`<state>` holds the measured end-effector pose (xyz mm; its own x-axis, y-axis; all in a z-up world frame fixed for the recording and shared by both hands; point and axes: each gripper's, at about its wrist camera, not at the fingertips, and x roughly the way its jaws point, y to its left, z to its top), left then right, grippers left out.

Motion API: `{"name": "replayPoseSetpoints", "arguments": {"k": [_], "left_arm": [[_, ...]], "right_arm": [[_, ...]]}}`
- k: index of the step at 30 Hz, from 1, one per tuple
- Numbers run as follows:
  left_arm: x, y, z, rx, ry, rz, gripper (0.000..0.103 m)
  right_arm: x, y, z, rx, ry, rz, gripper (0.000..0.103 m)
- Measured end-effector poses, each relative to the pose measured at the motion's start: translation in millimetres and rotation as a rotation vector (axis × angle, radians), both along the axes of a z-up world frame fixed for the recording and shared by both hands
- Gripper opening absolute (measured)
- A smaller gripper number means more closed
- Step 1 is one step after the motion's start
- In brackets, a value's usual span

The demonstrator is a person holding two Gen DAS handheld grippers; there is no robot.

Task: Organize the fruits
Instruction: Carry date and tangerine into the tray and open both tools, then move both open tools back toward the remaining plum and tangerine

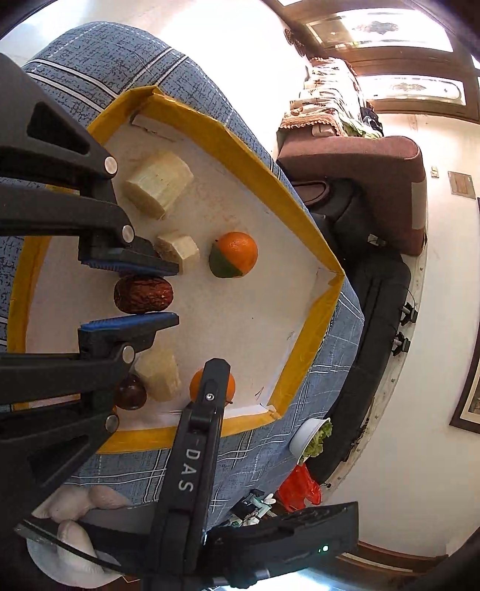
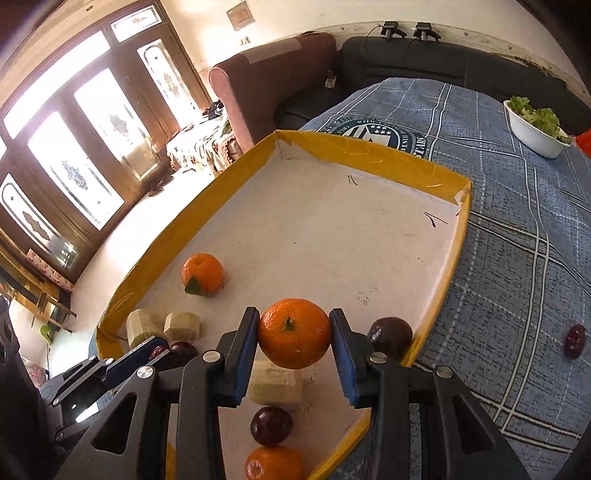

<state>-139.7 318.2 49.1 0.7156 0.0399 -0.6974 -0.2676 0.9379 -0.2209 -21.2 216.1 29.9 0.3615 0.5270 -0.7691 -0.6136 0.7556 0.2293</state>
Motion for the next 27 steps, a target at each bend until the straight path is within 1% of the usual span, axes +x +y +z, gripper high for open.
{"name": "replayPoseSetpoints", "arguments": {"k": [2,3,5,6,7,8,10,11,13,18,21,23,27], "left_arm": [[0,2,0,-0.006,0.001,-0.002,0.019],[0,1,1,-0.008,0.001,-0.005,0.021],[0,0,4,-0.009,-0.003,-0.007,0.033],[-1,0,6,-0.012,-0.01,-0.006,0.045],[-3,1,8,-0.015,-0.02,-0.005,0.052],[-4,0,11,-0.014,-0.029,-0.003,0.052],[-6,0,15,-0.016,-0.036,-0.003,0.055],[-7,1,16,-0.019,-0.038,0.0,0.057],[-9,2,20,-0.022,-0.039,0.014,0.064],[-13,-2,26,-0.009,-0.028,0.047,0.074],[-13,-12,31,0.016,-0.016,0.05,0.075],[-15,-22,36,0.027,-0.022,0.037,0.075],[-21,-46,46,0.084,-0.03,0.011,0.075]], "right_arm": [[4,5,-4,-0.007,0.011,0.003,0.043],[6,7,-4,-0.008,0.015,0.007,0.044],[9,9,-5,-0.009,0.015,0.011,0.044],[10,10,-4,-0.005,0.012,0.012,0.044],[10,10,-2,0.003,0.013,0.016,0.046],[10,10,0,0.01,0.014,0.019,0.05],[8,9,6,0.017,-0.003,0.017,0.054],[7,8,9,0.02,-0.01,0.017,0.054],[4,2,16,0.028,-0.025,0.01,0.054],[-5,-27,30,0.053,-0.048,-0.033,0.057],[-15,-47,32,0.054,-0.059,-0.063,0.057],[-20,-62,35,0.052,-0.07,-0.089,0.057],[-31,-106,38,0.065,-0.08,-0.161,0.057]]}}
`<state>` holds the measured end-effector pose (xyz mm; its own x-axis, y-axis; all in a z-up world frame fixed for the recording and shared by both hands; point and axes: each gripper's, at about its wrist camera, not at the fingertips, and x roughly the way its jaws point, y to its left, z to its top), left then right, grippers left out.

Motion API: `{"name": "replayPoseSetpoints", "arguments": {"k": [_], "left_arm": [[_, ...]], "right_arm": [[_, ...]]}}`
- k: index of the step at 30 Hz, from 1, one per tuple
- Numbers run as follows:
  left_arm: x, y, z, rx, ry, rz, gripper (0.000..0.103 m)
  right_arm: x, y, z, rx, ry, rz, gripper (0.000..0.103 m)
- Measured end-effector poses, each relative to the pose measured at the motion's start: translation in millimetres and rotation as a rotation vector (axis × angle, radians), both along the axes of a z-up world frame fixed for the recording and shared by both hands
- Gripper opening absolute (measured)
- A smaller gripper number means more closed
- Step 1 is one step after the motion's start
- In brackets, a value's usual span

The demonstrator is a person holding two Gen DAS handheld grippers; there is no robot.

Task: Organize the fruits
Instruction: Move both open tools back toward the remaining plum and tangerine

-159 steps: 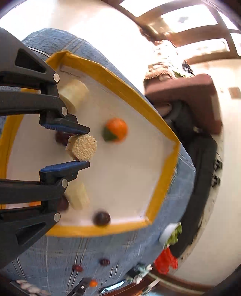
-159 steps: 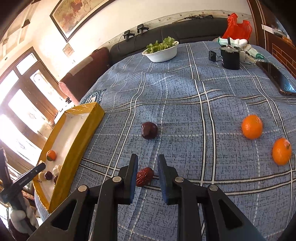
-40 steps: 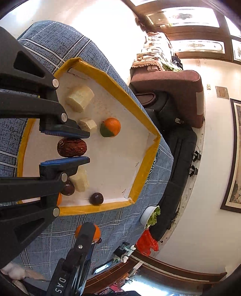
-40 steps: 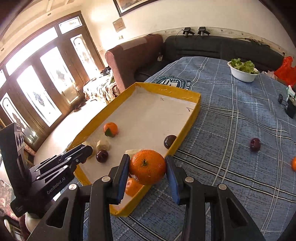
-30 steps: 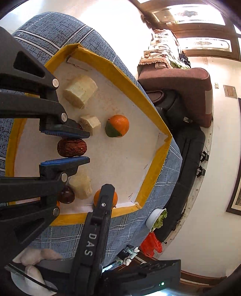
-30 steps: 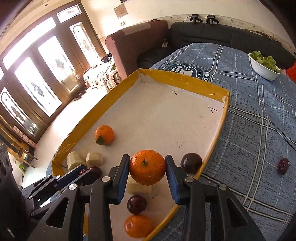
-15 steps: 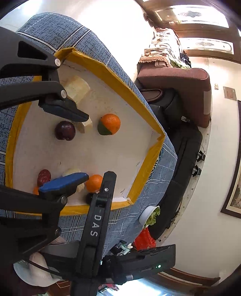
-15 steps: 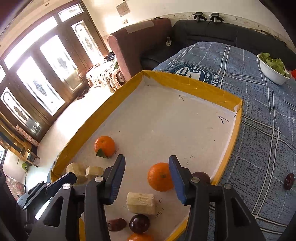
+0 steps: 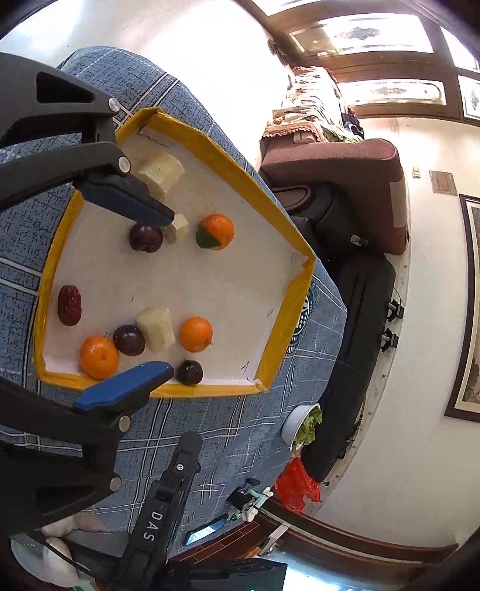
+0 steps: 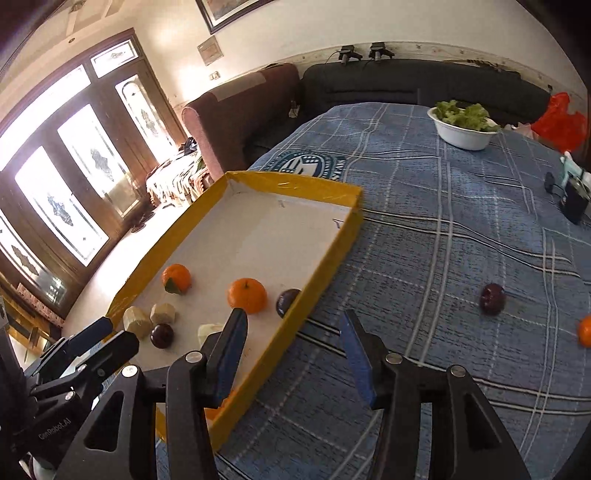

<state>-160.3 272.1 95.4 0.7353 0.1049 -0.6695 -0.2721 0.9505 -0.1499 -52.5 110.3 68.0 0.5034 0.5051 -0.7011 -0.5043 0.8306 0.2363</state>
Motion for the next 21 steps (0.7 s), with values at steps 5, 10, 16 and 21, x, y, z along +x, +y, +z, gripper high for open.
{"name": "replayPoseSetpoints", "arguments": {"k": [5,10,16,21], "left_arm": [[-6,-35,11,0.086,-0.011,-0.042,0.075],[-9,-63,16,0.126,-0.003,-0.084,0.075],[-10,-85,20,0.166,0.007,-0.1,0.075],[-8,-96,18,0.185,0.024,-0.102,0.075]], "right_arm": [[-8,-53,2,0.014,0.007,-0.078,0.058],[-20,-95,6,0.031,-0.008,-0.139,0.058],[-29,-132,8,0.053,-0.022,-0.197,0.062],[-27,-162,2,0.063,-0.014,-0.257,0.062]]}}
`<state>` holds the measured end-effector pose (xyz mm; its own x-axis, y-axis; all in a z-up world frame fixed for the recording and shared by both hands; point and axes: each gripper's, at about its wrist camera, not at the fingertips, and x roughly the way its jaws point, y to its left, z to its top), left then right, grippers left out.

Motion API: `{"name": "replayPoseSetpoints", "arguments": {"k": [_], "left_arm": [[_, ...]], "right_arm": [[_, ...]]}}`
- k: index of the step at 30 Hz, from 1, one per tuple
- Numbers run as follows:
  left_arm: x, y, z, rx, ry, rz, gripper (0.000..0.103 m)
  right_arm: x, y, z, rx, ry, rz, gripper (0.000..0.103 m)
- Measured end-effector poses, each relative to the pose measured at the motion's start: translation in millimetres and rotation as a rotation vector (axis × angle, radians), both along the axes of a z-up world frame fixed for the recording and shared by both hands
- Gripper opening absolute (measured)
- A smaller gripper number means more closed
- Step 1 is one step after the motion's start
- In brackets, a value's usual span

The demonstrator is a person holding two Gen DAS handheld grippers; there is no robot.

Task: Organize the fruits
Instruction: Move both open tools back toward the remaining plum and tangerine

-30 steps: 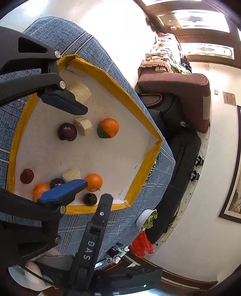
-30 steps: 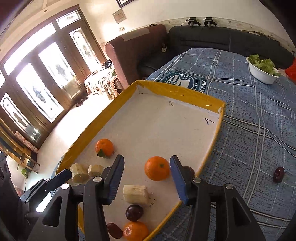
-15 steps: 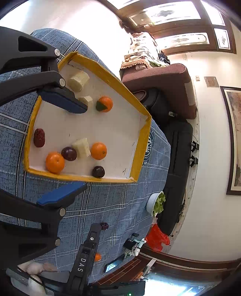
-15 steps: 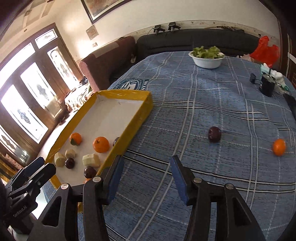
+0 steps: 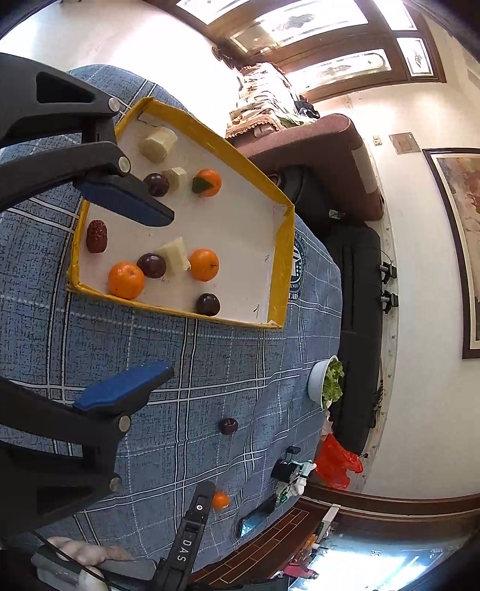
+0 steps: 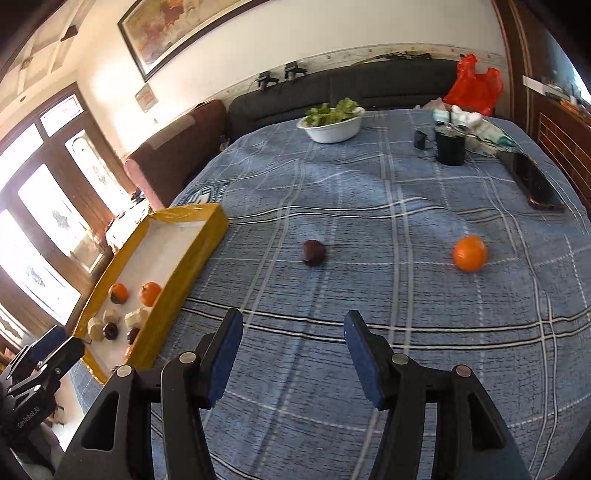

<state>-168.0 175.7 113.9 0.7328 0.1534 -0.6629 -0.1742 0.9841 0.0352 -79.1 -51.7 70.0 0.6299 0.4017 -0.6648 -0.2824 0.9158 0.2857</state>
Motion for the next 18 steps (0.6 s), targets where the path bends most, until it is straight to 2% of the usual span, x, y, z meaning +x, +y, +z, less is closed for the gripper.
{"name": "replayPoseSetpoints", "arguments": {"k": [7,12,18], "left_arm": [[7,-8,-6,0.0,0.024,-0.026,0.075],[14,-8,-15,-0.062,0.037,-0.062,0.075],[34,-22,-18,-0.126,0.047,-0.112,0.075]], "right_arm": [[10,-48,-14,0.005,0.023,-0.095,0.062],[17,-91,-23,-0.029,0.033,-0.205,0.061],[42,-130,-32,-0.004,0.063,-0.304,0.061]]}}
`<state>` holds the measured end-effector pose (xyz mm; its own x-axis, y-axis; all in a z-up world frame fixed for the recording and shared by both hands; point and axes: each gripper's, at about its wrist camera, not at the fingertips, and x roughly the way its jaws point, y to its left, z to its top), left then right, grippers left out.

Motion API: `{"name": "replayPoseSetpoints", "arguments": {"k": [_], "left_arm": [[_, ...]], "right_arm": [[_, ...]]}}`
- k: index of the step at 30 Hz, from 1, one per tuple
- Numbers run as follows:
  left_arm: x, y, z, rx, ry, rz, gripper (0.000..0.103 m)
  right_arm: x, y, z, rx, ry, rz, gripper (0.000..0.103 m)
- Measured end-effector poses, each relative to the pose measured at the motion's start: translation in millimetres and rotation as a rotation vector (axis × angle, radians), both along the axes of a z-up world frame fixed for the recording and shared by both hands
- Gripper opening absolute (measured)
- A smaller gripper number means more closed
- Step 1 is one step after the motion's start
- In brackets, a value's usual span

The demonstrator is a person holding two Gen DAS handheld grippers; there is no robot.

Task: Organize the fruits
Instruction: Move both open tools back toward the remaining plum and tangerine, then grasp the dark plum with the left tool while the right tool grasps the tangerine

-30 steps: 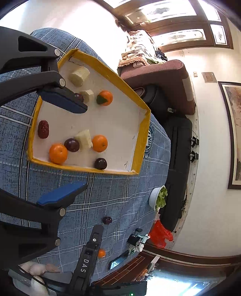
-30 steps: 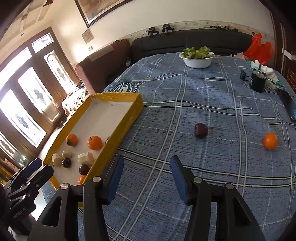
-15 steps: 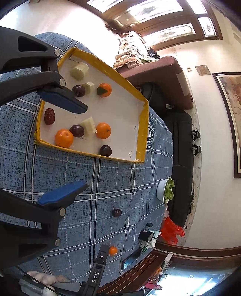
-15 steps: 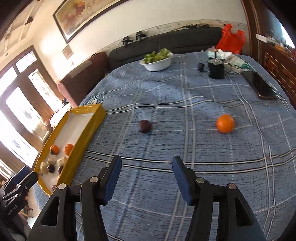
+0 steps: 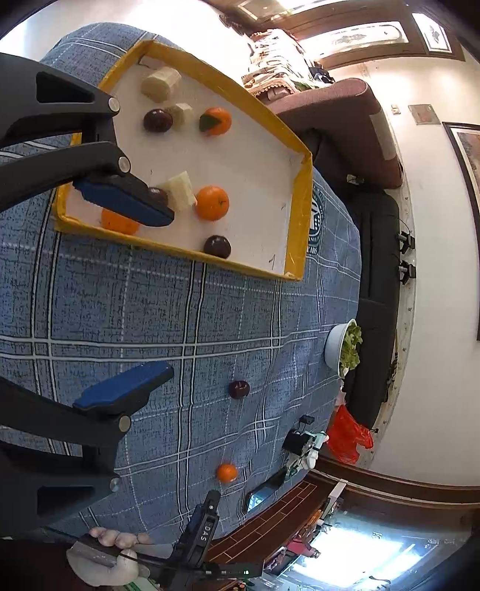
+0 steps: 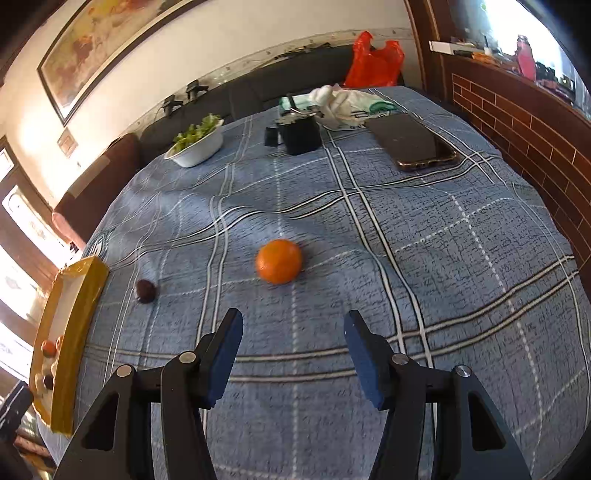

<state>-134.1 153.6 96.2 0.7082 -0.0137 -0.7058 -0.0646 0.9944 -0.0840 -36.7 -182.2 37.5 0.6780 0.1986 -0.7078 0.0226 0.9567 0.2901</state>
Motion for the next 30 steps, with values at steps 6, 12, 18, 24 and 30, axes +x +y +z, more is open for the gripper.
{"name": "replayPoseSetpoints", "arguments": {"k": [6,12,18,24,30], "left_arm": [[42,-27,5,-0.028,0.009,-0.064,0.075],[89,-61,-15,0.002,0.026,-0.11,0.075],[136,-90,-37,0.004,0.059,-0.188,0.075],[166,-110,-58,0.052,0.085,-0.232,0.075],[182,-116,-76,0.062,0.124,-0.213,0.075]], "right_arm": [[42,5,-1,0.012,0.01,-0.019,0.061],[66,16,-15,0.008,0.031,-0.001,0.061],[66,18,-17,-0.021,0.004,0.013,0.038],[60,18,-15,0.005,0.009,0.043,0.038],[56,17,-10,0.046,-0.006,0.051,0.038]]}}
